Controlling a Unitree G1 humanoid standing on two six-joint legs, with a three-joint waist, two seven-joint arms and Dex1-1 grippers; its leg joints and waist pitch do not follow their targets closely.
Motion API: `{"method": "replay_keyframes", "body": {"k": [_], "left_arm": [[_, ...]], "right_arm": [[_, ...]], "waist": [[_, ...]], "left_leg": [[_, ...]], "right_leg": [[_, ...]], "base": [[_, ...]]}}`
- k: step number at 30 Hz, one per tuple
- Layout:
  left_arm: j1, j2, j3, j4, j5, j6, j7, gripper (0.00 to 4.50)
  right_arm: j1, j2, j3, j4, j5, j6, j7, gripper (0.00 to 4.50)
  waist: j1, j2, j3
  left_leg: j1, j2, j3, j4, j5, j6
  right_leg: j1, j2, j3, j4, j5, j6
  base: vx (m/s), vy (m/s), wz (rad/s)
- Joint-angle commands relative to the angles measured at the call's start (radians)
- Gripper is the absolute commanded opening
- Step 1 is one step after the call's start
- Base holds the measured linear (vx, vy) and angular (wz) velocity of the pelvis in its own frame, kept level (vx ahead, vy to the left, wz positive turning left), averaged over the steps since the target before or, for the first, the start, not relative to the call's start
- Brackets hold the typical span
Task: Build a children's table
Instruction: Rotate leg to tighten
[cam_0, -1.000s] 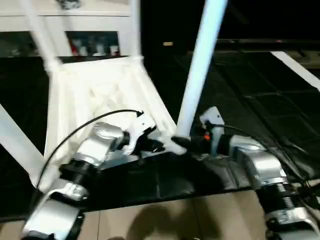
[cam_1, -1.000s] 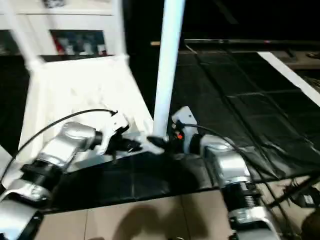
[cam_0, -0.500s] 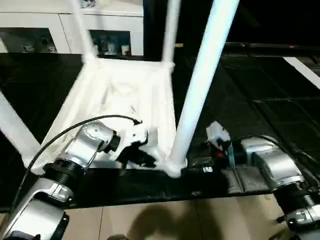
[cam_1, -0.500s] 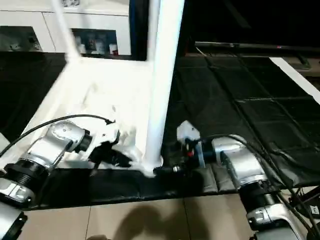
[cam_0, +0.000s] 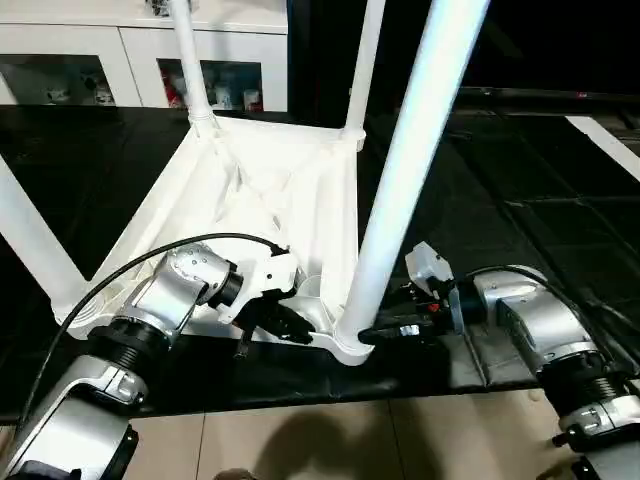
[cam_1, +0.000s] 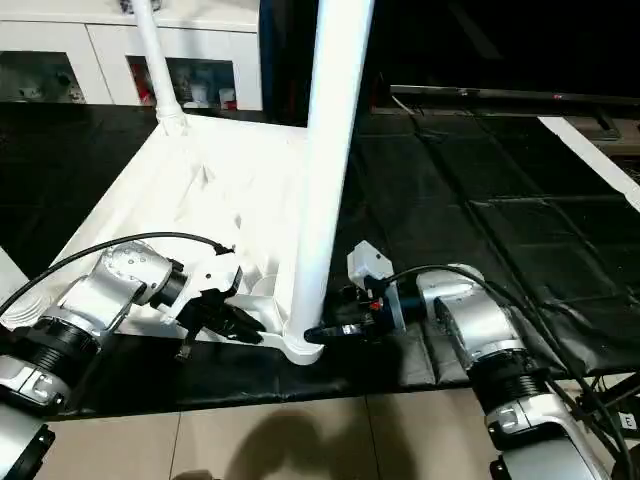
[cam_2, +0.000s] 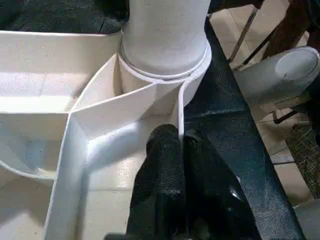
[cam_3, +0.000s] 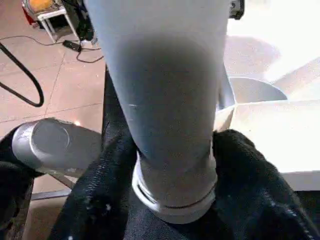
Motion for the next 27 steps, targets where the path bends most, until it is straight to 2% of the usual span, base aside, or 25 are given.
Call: {"method": "replay_keyframes", "body": {"k": [1,8,13,14,16,17,18,19,20,21,22,23,24,26,27], "left_arm": [[-0.011,-0.014,-0.039,-0.013,-0.002,-0.025,-0.054,0.0],[-0.01,-0.014,-0.043,-0.01,0.001,-0.032,-0.055,0.0],[-0.011,-0.024,-0.037,-0.001,0.013,-0.022,-0.012,0.0],[-0.013,-0.034,-0.029,0.006,0.015,0.001,0.018,0.0],[-0.015,-0.048,-0.017,0.013,0.014,0.027,0.054,0.0],[-0.018,-0.076,0.008,0.017,0.003,0.072,0.115,0.0],[-0.02,-0.098,0.026,0.016,-0.003,0.102,0.162,0.0],[-0.021,-0.11,0.034,0.012,-0.008,0.119,0.185,0.0],[-0.021,-0.114,0.037,0.011,-0.009,0.124,0.192,0.0],[-0.022,-0.13,0.049,0.001,-0.018,0.152,0.217,0.0],[-0.024,-0.146,0.059,-0.008,-0.023,0.178,0.243,0.0],[-0.027,-0.171,0.073,-0.022,-0.029,0.215,0.284,0.0],[-0.028,-0.179,0.078,-0.027,-0.031,0.227,0.298,0.0],[-0.033,-0.209,0.096,-0.038,-0.036,0.265,0.348,0.0],[-0.036,-0.223,0.105,-0.043,-0.039,0.283,0.37,0.0]], "right_arm": [[-0.025,0.0,-0.011,0.011,-0.002,-0.017,-0.008,2.14],[-0.026,0.008,-0.012,0.024,0.007,-0.043,0.007,1.94],[-0.005,0.008,-0.013,0.003,0.018,-0.027,0.008,1.92],[0.007,0.014,-0.018,-0.01,0.024,-0.012,-0.007,1.92],[0.02,0.025,-0.025,-0.022,0.027,0.007,-0.041,1.91],[0.032,0.056,-0.046,-0.026,0.019,0.046,-0.143,1.91],[0.036,0.081,-0.059,-0.021,0.0,0.06,-0.232,1.91],[0.039,0.094,-0.063,-0.018,-0.016,0.059,-0.278,1.91],[0.04,0.098,-0.064,-0.018,-0.021,0.058,-0.293,1.91],[0.044,0.117,-0.067,-0.02,-0.038,0.061,-0.348,1.91],[0.046,0.135,-0.071,-0.024,-0.048,0.072,-0.395,1.91],[0.045,0.17,-0.08,-0.026,-0.066,0.083,-0.477,1.91],[0.044,0.183,-0.082,-0.027,-0.073,0.086,-0.506,1.91],[0.038,0.222,-0.092,-0.027,-0.091,0.097,-0.588,1.89],[0.035,0.239,-0.095,-0.028,-0.098,0.102,-0.621,1.89]], "waist": [[-0.005,0.0,-0.073],[-0.006,0.002,-0.072],[-0.006,0.001,-0.073],[-0.006,0.004,-0.072],[-0.004,0.002,-0.069],[-0.007,0.005,-0.068],[-0.013,0.002,-0.063],[-0.017,0.004,-0.062],[-0.019,0.002,-0.061],[-0.024,0.003,-0.064],[-0.035,0.001,-0.062],[-0.039,0.008,-0.064],[-0.051,0.004,-0.065],[-0.063,0.002,-0.066],[-0.064,0.003,-0.066]], "left_leg": [[0.003,0.026,0.004,-0.069,-0.179,0.042],[0.004,0.025,0.004,-0.068,-0.185,0.041],[0.004,0.026,0.003,-0.069,-0.187,0.041],[0.005,0.026,0.003,-0.069,-0.189,0.041],[0.008,0.026,0.004,-0.07,-0.209,0.037],[0.006,0.026,0.004,-0.072,-0.213,0.032],[0.01,0.022,-0.001,-0.074,-0.258,0.011],[0.008,0.021,-0.004,-0.077,-0.271,0.003],[0.007,0.018,-0.005,-0.076,-0.281,-0.001],[0.01,0.015,-0.006,-0.074,-0.283,-0.006],[0.001,0.014,-0.009,-0.075,-0.272,-0.006],[-0.001,0.013,-0.011,-0.075,-0.265,-0.005],[-0.002,0.013,-0.012,-0.075,-0.258,-0.008],[-0.005,0.011,-0.012,-0.075,-0.26,-0.001],[-0.002,0.011,-0.011,-0.074,-0.264,0.002]], "right_leg": [[0.06,-0.055,0.049,-0.062,-0.287,-0.192],[0.059,-0.054,0.049,-0.062,-0.292,-0.194],[0.06,-0.053,0.049,-0.06,-0.279,-0.199],[0.059,-0.053,0.049,-0.061,-0.282,-0.2],[0.058,-0.054,0.049,-0.066,-0.314,-0.192],[0.058,-0.053,0.05,-0.065,-0.323,-0.19],[0.055,-0.054,0.047,-0.076,-0.409,-0.166],[0.057,-0.055,0.044,-0.079,-0.448,-0.151],[0.058,-0.056,0.041,-0.085,-0.486,-0.132],[0.056,-0.058,0.04,-0.092,-0.532,-0.107],[0.061,-0.058,0.038,-0.094,-0.543,-0.094],[0.062,-0.057,0.036,-0.095,-0.541,-0.087],[0.061,-0.055,0.036,-0.094,-0.514,-0.094],[0.062,-0.052,0.035,-0.094,-0.505,-0.096],[0.058,-0.052,0.035,-0.096,-0.506,-0.099]], "base": [[0.0,0.0,0.0],[0.0,0.0,0.0],[0.0,0.0,0.0],[0.0,0.0,0.0],[0.0,0.0,0.0],[0.0,0.0,0.0],[0.0,0.0,0.0],[0.0,0.0,0.0],[0.0,0.0,0.0],[0.0,0.0,0.0],[0.0,0.0,0.0],[0.0,0.0,0.0],[0.0,0.0,0.0],[0.0,0.0,0.0],[0.0,0.0,0.0]]}}
